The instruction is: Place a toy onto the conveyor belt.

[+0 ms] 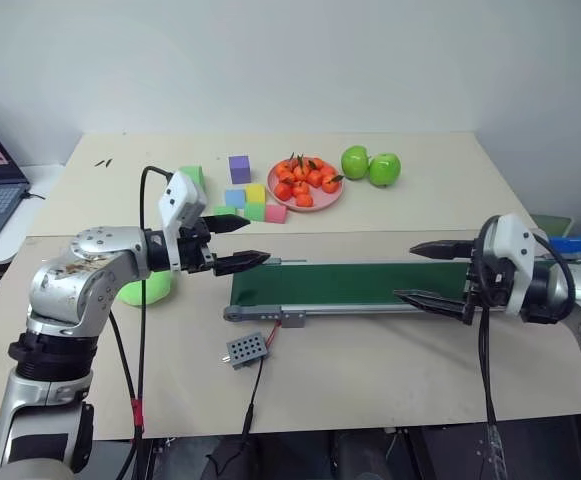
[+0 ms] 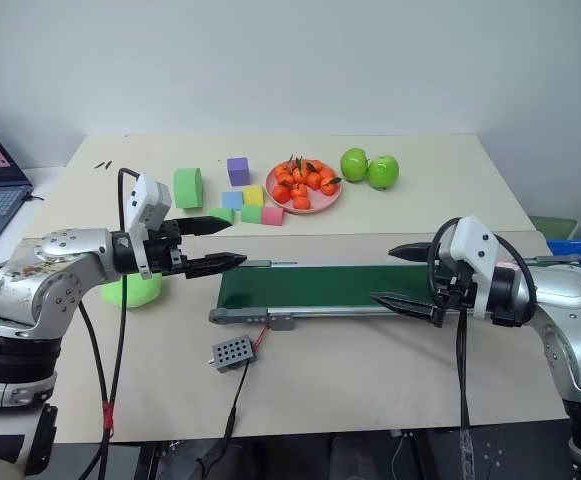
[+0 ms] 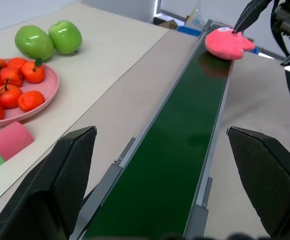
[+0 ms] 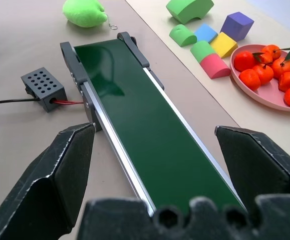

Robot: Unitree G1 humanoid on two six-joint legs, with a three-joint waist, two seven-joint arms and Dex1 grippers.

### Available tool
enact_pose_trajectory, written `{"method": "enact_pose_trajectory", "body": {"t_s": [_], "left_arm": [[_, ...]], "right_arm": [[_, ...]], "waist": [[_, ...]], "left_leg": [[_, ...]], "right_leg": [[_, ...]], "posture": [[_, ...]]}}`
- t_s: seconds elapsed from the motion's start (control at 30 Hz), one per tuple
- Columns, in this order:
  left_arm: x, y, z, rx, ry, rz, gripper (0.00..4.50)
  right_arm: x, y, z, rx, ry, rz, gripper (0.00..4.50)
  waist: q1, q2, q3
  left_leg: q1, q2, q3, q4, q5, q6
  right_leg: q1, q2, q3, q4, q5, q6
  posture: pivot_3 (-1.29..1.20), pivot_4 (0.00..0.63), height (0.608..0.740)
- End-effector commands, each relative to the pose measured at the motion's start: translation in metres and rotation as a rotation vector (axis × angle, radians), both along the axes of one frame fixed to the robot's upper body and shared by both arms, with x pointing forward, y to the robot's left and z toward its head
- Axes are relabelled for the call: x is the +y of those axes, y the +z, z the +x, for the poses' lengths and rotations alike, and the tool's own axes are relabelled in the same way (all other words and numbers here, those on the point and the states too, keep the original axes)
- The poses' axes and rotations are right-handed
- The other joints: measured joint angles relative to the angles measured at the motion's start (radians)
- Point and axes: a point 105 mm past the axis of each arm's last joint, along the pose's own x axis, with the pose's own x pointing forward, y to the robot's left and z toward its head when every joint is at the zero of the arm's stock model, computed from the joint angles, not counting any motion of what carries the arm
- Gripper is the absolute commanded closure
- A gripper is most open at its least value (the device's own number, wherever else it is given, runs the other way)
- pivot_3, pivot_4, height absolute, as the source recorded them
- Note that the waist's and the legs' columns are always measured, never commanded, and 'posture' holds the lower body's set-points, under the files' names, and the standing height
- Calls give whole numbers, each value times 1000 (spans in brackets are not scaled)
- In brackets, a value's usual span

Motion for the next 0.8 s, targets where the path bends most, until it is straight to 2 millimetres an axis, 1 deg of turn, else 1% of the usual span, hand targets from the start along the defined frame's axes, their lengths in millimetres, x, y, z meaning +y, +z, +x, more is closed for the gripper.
{"method": "enact_pose_trajectory", "body": {"t_s": [0.03, 0.23, 0.37, 0.8], "left_arm": [[-3, 15, -4, -63, -16, -20, 26], [-3, 16, -3, -70, -14, -16, 26], [-6, 14, -6, -66, -44, 5, 26], [-5, 13, -3, -72, -41, 35, 26]], "right_arm": [[4, 9, 0, -49, 13, -1, 0], [4, 9, 0, -52, 13, 4, 0], [4, 10, 1, -54, 14, 5, 0], [4, 10, 2, -54, 13, 5, 0]], "waist": [[0, 0, 0], [0, 0, 0], [0, 0, 0], [0, 0, 0]], "left_leg": [[0, 0, 0, 0, 0, 0], [0, 0, 0, 0, 0, 0], [0, 0, 0, 0, 0, 0], [0, 0, 0, 0, 0, 0]], "right_leg": [[0, 0, 0, 0, 0, 0], [0, 0, 0, 0, 0, 0], [0, 0, 0, 0, 0, 0], [0, 0, 0, 0, 0, 0]], "posture": [[0, 150, 738], [0, 150, 738], [0, 150, 738], [0, 150, 738]]}}
